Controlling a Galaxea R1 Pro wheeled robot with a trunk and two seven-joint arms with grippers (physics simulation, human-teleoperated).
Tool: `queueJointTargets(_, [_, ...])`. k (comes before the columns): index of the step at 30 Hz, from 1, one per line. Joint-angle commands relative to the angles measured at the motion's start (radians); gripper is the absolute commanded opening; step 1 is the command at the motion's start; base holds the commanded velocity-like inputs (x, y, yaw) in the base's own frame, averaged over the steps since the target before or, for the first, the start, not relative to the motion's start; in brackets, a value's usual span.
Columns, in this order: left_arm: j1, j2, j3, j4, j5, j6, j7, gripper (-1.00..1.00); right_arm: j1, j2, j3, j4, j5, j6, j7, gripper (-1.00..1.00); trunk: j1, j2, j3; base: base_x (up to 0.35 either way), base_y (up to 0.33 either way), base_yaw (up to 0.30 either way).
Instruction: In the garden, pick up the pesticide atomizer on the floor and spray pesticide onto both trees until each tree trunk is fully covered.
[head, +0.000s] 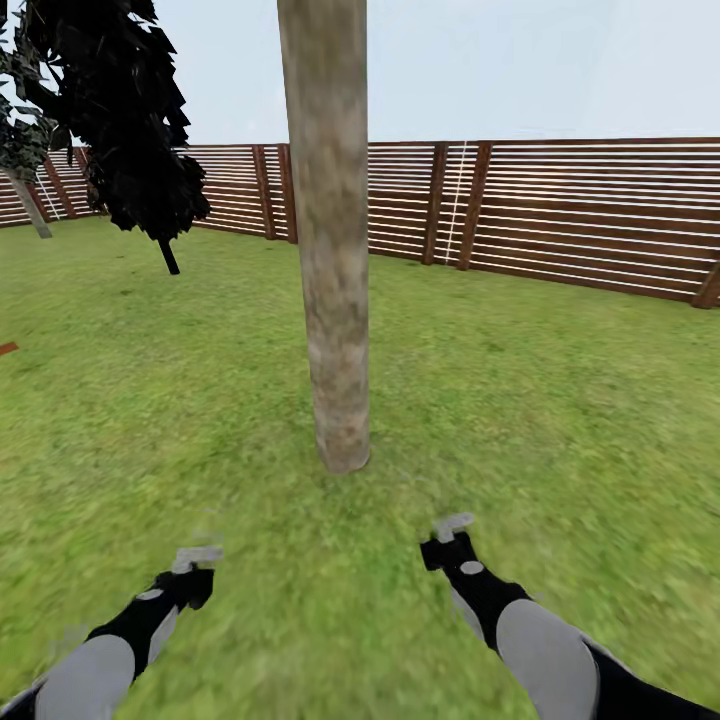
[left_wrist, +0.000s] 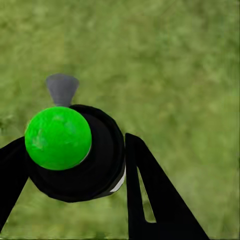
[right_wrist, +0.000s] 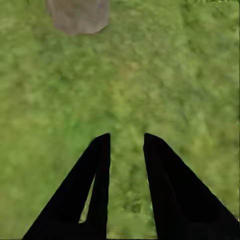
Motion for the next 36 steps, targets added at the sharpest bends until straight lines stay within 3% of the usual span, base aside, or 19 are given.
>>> queueJointTargets(1, [0.051,-0.018,0.012,0.001,0.025,-0.018,0.023,-1.0,0.019,0.001,-0.022,0.016,-0.001,0.0,-0.073,1.0,0.0,0.0,0.0,0.0,0.0,0.0])
queueJointTargets(6, [0.078,-0.05,0.023,0.04,0.054,-0.063,0.158,-1.0,0.042,0.002,-0.042,0.023,-0.003,0.0,-0.113,1.0,0.0,0.0,0.0,0.0,0.0,0.0])
queueJointTargets(8, [0.123,-0.054,0.025,0.057,0.057,-0.115,0.175,-1.0,0.047,-0.001,-0.075,0.025,-0.003,0.001,-0.113,1.0,0.0,0.0,0.0,0.0,0.0,0.0])
queueJointTargets(9, [0.142,-0.058,0.025,0.06,0.061,-0.148,0.177,-1.0,0.063,-0.001,-0.127,0.026,-0.003,0.0,-0.112,1.0,0.0,0.0,0.0,0.0,0.0,0.0])
queueJointTargets(11, [0.161,-0.065,0.026,0.062,0.063,-0.186,0.178,-1.0,0.108,-0.001,-0.272,0.026,0.0,-0.001,-0.108,1.0,0.0,0.0,0.0,0.0,0.0,0.0])
queueJointTargets(12, [0.174,-0.066,0.026,0.062,0.064,-0.196,0.178,-1.0,0.125,0.0,-0.314,0.026,0.004,-0.002,-0.107,1.0,0.0,0.0,0.0,0.0,0.0,0.0])
queueJointTargets(14, [0.199,-0.069,0.025,0.057,0.063,-0.205,0.178,-1.0,0.155,-0.002,-0.346,0.025,0.007,-0.01,-0.105,1.0,0.0,0.0,0.0,0.0,0.0,0.0])
queueJointTargets(20, [0.211,-0.071,0.025,0.056,0.064,-0.21,0.178,-1.0,0.226,-0.008,-0.356,0.023,0.012,-0.118,-0.106,1.0,0.0,0.0,0.0,0.0,0.0,0.0])
queueJointTargets(32, [0.216,-0.07,0.027,0.049,0.065,-0.213,0.178,-1.0,0.246,-0.005,-0.357,0.027,0.01,-0.124,-0.107,1.0,0.0,0.0,0.0,0.283,0.0,0.0])
queueJointTargets(34, [0.221,-0.07,0.027,0.054,0.064,-0.275,0.179,-1.0,0.25,-0.006,-0.358,0.026,0.011,-0.126,-0.107,1.0,0.0,0.0,0.0,0.338,0.0,0.0])
queueJointTargets(36, [0.226,-0.07,0.026,0.057,0.064,-0.292,0.179,-1.0,0.252,-0.006,-0.358,0.026,0.011,-0.134,-0.106,1.0,0.0,0.0,0.0,0.338,0.0,0.0])
